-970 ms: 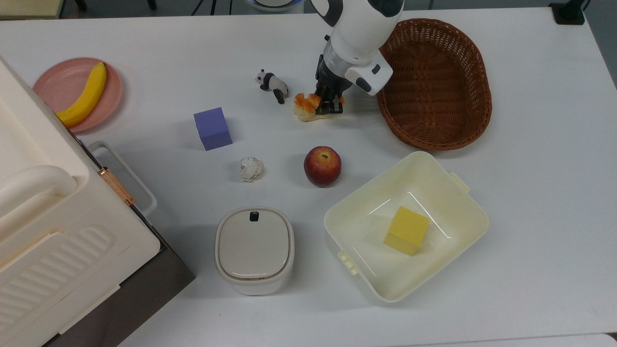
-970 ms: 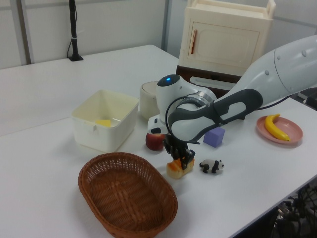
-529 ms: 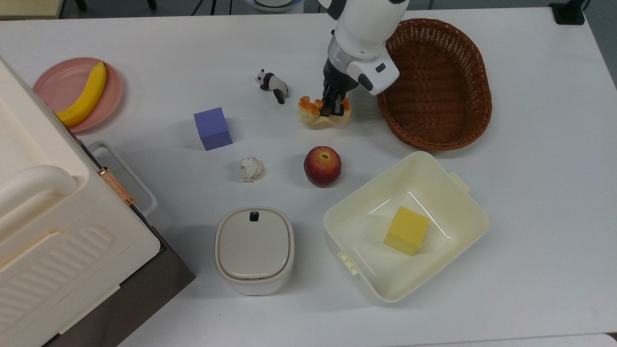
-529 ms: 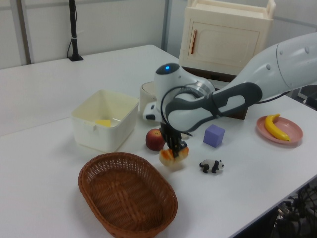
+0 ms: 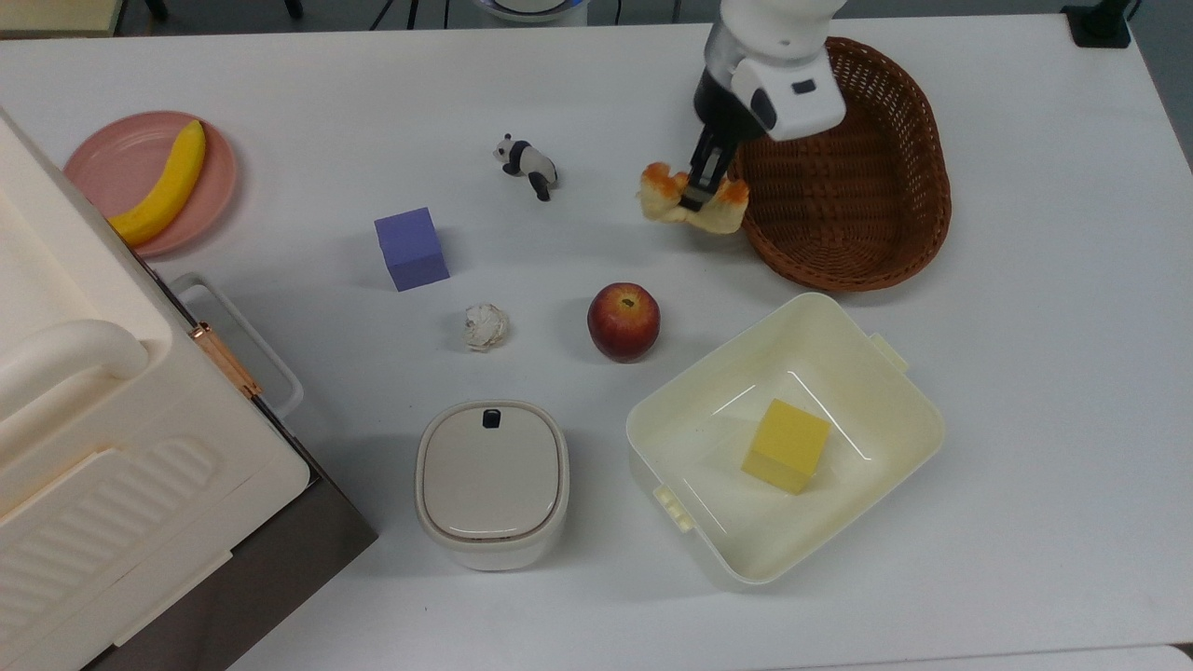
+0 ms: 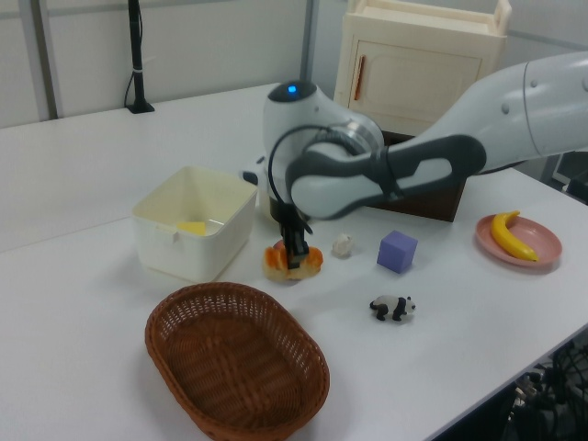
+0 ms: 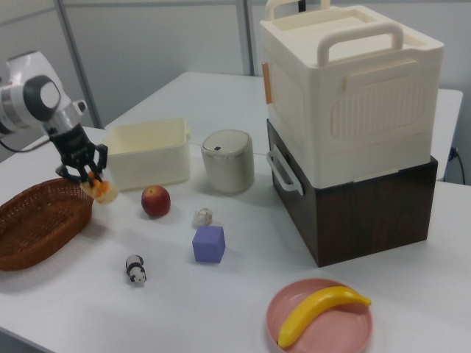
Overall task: Put the bread in the basket
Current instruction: 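Lift the bread roll and carry it over the wicker basket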
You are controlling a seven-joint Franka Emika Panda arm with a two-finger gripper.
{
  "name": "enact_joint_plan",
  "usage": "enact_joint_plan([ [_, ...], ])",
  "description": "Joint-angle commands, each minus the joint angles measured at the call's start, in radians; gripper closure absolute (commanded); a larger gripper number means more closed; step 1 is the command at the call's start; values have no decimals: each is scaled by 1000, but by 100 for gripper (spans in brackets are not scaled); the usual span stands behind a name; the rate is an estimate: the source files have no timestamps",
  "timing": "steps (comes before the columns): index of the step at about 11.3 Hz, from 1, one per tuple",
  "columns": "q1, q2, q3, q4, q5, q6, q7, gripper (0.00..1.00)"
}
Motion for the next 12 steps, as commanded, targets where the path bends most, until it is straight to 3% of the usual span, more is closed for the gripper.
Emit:
enact_joint_plan([
  [1,76,-25,-8,100,59,-140,27,82],
  [5,136,-12,76,93,59,-186,73,81],
  [7,156,-7,87,93,61,-200,87,79],
  [9,167,11,87,93,59,-200,88,70],
  [10,164,18,87,91,59,-200,82,47],
  [11,162,27,87,80,58,-200,82,3],
  [12,162,30,87,80,56,-200,81,0],
])
